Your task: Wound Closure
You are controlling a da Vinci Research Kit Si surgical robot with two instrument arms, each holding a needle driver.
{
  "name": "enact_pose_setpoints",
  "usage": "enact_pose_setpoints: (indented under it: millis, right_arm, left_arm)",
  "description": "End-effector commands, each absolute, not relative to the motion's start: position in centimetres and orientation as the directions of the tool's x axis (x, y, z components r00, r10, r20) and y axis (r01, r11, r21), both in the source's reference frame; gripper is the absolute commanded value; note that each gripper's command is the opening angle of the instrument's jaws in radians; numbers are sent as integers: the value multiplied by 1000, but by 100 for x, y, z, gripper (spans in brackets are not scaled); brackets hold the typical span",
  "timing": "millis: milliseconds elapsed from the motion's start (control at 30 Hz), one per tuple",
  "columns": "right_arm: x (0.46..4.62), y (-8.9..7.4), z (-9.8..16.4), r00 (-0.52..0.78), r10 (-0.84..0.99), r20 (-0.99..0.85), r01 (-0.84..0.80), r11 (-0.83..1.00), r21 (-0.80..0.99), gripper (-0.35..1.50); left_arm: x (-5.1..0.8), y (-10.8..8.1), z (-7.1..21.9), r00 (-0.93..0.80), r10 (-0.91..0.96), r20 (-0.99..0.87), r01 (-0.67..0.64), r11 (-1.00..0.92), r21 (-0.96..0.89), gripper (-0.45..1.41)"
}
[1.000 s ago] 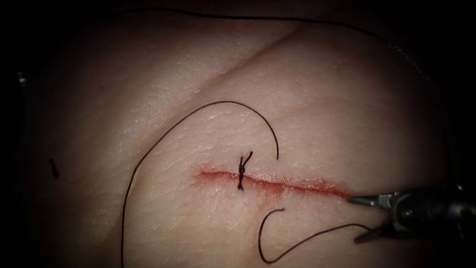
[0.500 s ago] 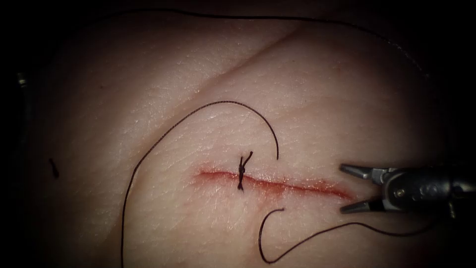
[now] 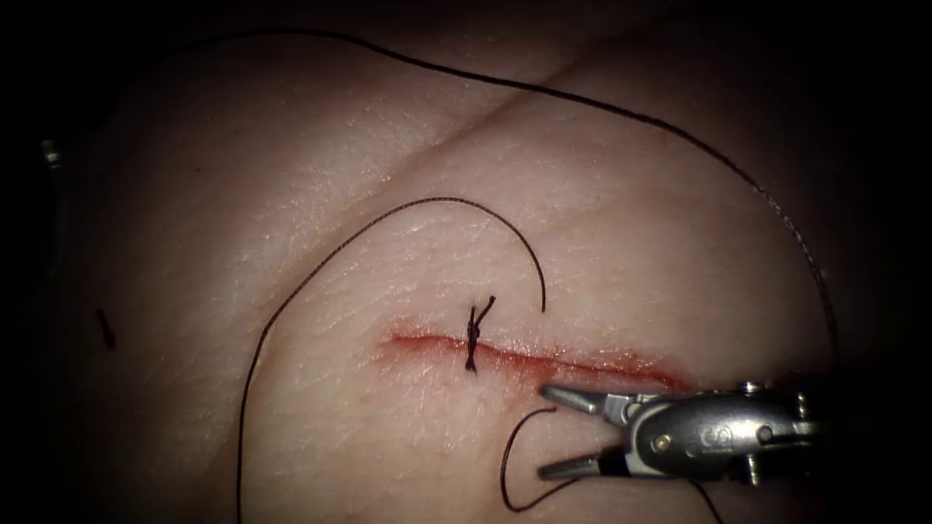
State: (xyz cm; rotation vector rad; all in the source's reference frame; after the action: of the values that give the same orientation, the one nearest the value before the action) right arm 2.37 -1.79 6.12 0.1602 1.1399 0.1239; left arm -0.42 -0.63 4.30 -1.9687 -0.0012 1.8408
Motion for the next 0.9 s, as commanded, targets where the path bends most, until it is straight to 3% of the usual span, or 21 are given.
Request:
enact_pose_setpoints:
  millis: [33, 233, 300, 400, 433, 467, 533, 567, 900]
  right_arm:
    - [251, -182, 626, 418, 190, -888, -26, 980, 197, 93]
    - [251, -179, 627, 438, 191, -879, -43, 981, 191, 81]
    - [251, -183, 623, 435, 190, -880, -42, 981, 191, 59]
    - [250, -185, 619, 437, 189, -879, -41, 981, 191, 49]
    - [250, -186, 618, 443, 189, -877, -38, 981, 192, 26]
    - [250, -186, 618, 443, 189, -877, -38, 981, 192, 26]
    - [250, -186, 619, 447, 187, -875, -34, 981, 193, -25]
    - [250, -186, 619, 452, 186, -872, -32, 981, 193, -35]
    - [225, -199, 606, 462, 202, -863, -28, 977, 213, -35]
  left_arm:
    - [-49, -70, 435, 112, 297, -948, -295, -901, -317, -45]
    - [-52, -70, 437, 110, 297, -948, -299, -900, -317, -45]
    - [-53, -69, 440, 109, 298, -949, -301, -899, -317, -45]
    - [-55, -68, 441, 107, 298, -949, -304, -899, -317, -45]
    - [-56, -68, 441, 107, 298, -949, -305, -898, -317, -45]
    - [-56, -68, 441, 107, 298, -949, -305, -898, -317, -45]
    - [-59, -68, 441, 107, 298, -949, -307, -898, -317, -45]
    - [-60, -67, 441, 107, 298, -948, -307, -897, -317, -45]
    - [-79, -60, 450, 106, 300, -948, -315, -894, -319, -45]
